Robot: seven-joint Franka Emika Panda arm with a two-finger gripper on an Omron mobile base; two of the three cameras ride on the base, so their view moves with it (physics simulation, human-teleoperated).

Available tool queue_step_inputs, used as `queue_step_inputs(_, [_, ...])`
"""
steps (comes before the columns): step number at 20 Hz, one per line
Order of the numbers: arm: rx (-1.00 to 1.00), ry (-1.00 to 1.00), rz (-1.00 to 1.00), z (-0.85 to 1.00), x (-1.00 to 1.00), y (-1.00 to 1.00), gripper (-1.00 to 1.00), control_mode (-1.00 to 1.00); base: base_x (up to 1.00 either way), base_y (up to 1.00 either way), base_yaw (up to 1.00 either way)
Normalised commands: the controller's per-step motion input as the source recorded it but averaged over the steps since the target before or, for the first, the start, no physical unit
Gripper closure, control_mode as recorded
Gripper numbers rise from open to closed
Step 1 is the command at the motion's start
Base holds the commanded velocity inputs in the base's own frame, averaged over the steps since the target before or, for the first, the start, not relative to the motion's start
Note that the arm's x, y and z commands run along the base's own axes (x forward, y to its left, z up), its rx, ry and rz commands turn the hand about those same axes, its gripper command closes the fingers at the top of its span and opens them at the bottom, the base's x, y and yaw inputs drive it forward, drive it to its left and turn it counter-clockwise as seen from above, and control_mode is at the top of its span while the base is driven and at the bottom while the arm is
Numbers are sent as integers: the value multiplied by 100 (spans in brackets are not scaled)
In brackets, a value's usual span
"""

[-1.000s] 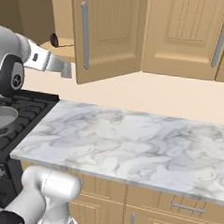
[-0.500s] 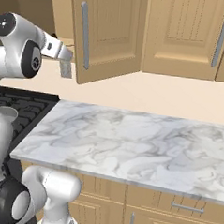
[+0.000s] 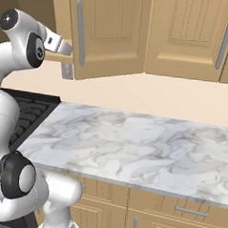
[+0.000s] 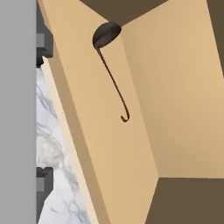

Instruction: Open the cabinet and move the ladle to the pot. Then close the cabinet.

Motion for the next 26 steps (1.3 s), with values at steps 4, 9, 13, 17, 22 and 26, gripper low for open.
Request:
queue_step_inputs(4, [0, 0, -11, 9, 8, -29, -100, -100, 0, 0, 0])
queue_step_inputs(9, [0, 0, -19, 15, -21, -80, -100, -100, 0, 0, 0])
queue_step_inputs(13, [0, 0, -19, 7, -34, -92, -100, -100, 0, 0, 0])
queue_step_inputs(17, [0, 0, -18, 0, -46, -99, -100, -100, 0, 0, 0])
queue_step_inputs(22, [0, 0, -16, 0, -39, -94, -100, -100, 0, 0, 0])
queue_step_inputs(26, [0, 0, -12, 0, -37, -68, -100, -100, 0, 0, 0])
